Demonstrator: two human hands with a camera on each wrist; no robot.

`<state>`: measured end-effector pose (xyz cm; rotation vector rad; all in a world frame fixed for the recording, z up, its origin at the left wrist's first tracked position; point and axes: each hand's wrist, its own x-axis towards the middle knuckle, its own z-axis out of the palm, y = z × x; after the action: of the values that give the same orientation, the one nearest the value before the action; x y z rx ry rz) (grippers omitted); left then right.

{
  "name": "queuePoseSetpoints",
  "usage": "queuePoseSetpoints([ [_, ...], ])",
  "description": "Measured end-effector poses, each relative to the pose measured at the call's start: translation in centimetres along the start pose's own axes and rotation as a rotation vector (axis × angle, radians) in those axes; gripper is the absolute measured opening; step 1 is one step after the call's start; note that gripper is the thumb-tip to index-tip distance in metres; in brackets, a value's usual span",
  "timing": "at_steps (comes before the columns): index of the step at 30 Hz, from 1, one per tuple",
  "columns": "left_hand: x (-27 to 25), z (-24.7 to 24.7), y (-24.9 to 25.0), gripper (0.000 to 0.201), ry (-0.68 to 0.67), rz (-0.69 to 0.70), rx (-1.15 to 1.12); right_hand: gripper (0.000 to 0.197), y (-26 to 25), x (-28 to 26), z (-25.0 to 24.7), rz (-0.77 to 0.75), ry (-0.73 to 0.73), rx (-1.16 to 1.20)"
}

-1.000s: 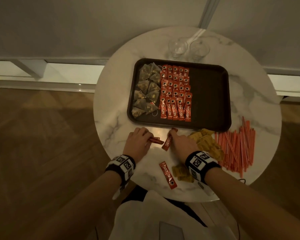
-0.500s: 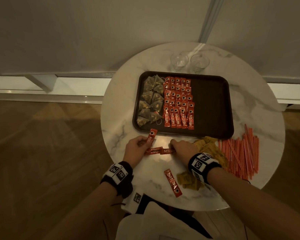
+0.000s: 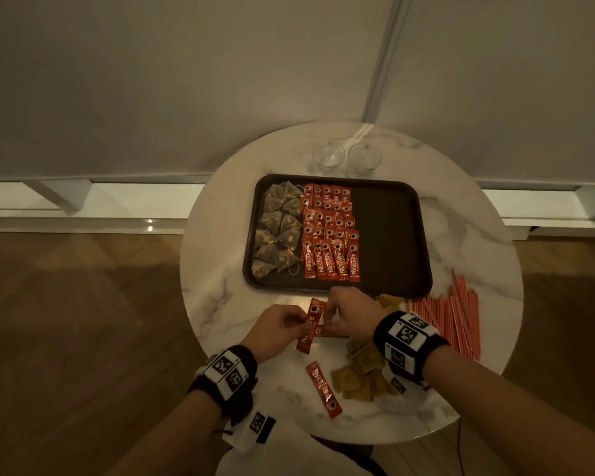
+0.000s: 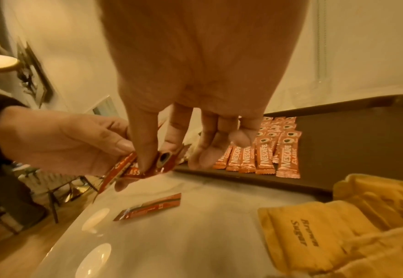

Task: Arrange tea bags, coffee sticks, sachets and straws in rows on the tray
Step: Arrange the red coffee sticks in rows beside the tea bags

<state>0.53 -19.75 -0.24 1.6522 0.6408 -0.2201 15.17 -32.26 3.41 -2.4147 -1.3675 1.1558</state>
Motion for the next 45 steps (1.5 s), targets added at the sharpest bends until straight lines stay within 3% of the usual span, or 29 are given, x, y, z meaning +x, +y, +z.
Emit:
queuePoseSetpoints([
  [4, 0.7, -0.4, 0.0, 0.005, 0.021, -0.021, -0.084, 0.022, 1.5, 0.3, -0.6, 0.122, -0.015, 0.447],
  [9, 2.1, -0.5, 0.4, 0.006, 0.053, -0.026, -0.033, 0.018, 1.6, 1.1, -1.2, 0.201, 0.139, 0.872],
  [14, 3.9, -0.8, 1.1, 0.006, 0.215, -0.109, -0.350, 0.014, 2.0, 2.2, -1.0, 0.262, 0.232, 1.219],
  [18, 5.4, -0.8, 1.5, 0.005, 0.220, -0.128, -0.405, 0.013, 1.9, 3.5, 0.1, 0.261, 0.195, 1.194],
  [25, 7.4, -1.1, 1.8, 0.005, 0.200, -0.164, -0.429, 0.009, 2.2, 6.3, -0.3, 0.328, 0.289, 1.114],
  [33, 8.3, -3.1, 0.3, 0.008, 0.262, -0.199, -0.291, 0.011, 3.8, 9.2, -0.2, 0.491, 0.323, 1.007],
  [37, 8.2, -3.8, -0.1, 0.007, 0.282, -0.221, -0.254, 0.016, 3.4, 10.1, -0.2, 0.494, 0.285, 0.920],
  [41, 8.6, -3.9, -0.4, 0.021, 0.261, -0.245, -0.222, 0.019, 3.2, 10.1, -0.2, 0.503, 0.270, 0.868],
  [45, 9.0, -3.6, 0.2, 0.017, 0.235, -0.211, -0.228, 0.019, 3.0, 9.3, -1.0, 0.462, 0.283, 0.849],
])
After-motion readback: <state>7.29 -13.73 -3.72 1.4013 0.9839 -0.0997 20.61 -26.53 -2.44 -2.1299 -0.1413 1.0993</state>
